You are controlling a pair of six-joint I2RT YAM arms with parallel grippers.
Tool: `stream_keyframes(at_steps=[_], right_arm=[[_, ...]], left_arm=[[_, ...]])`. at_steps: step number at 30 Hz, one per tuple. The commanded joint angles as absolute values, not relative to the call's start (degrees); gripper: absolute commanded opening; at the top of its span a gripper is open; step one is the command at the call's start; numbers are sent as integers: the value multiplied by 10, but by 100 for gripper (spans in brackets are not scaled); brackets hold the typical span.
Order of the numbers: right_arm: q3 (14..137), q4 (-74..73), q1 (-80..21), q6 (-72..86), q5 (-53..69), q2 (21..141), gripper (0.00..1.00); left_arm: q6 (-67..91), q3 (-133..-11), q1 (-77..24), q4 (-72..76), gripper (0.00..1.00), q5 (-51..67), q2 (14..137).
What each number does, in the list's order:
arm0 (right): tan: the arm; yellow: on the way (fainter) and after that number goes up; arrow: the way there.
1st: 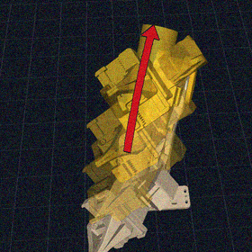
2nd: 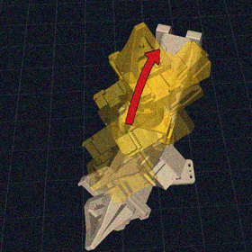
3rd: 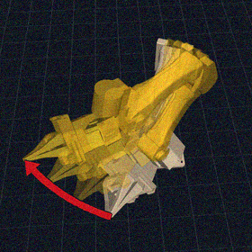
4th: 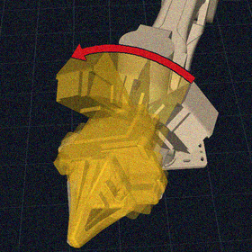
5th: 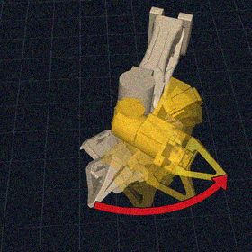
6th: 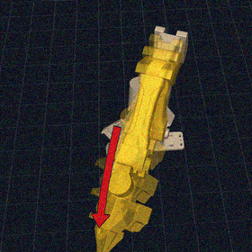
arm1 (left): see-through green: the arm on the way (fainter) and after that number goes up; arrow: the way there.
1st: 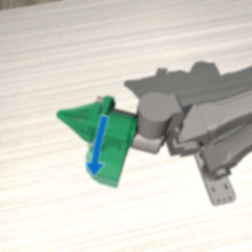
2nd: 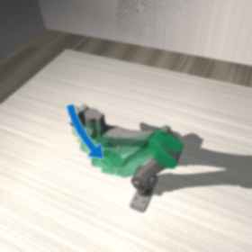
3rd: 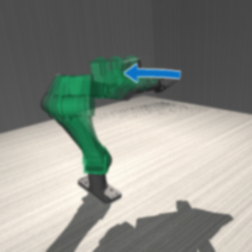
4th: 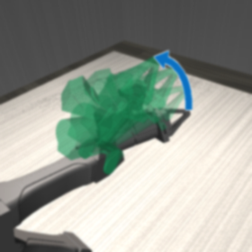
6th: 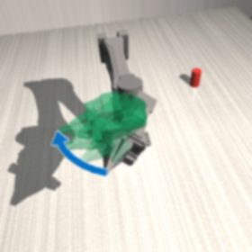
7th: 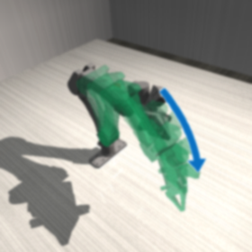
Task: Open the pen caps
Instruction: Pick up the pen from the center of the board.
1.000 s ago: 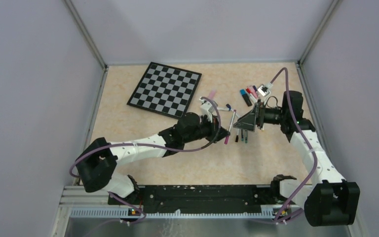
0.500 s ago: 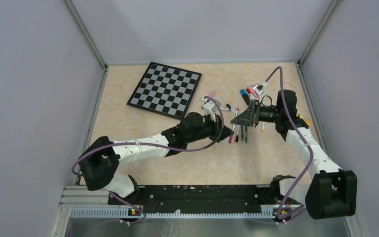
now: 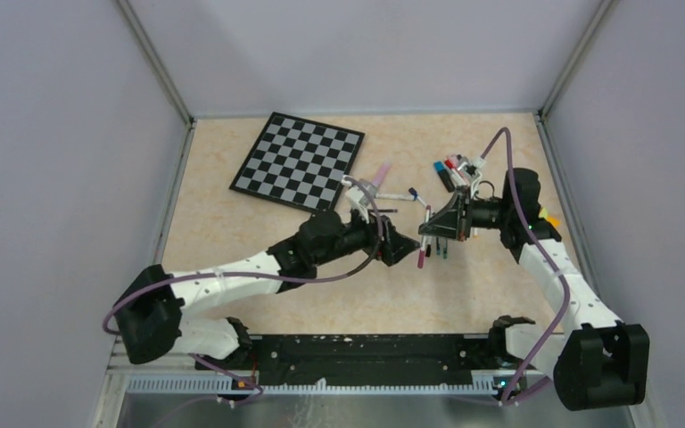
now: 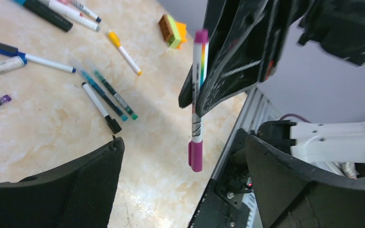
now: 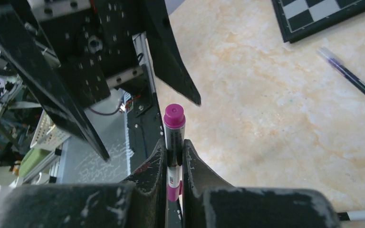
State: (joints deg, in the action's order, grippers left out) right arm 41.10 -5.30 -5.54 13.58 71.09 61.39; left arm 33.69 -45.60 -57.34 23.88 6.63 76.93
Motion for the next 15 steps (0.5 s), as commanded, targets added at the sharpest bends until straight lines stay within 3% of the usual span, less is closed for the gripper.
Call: stream_keyframes(at_steps=[1, 11, 15], right_arm=[[386, -64, -62, 43, 801, 594, 0], [349, 38, -64, 115, 871, 588, 0], [342, 55, -68, 129, 876, 585, 0]], left_arm=[[339, -422, -546, 329, 99, 111, 691], [403, -462, -519, 430, 99, 245, 755], [418, -477, -519, 462, 90, 257, 795]])
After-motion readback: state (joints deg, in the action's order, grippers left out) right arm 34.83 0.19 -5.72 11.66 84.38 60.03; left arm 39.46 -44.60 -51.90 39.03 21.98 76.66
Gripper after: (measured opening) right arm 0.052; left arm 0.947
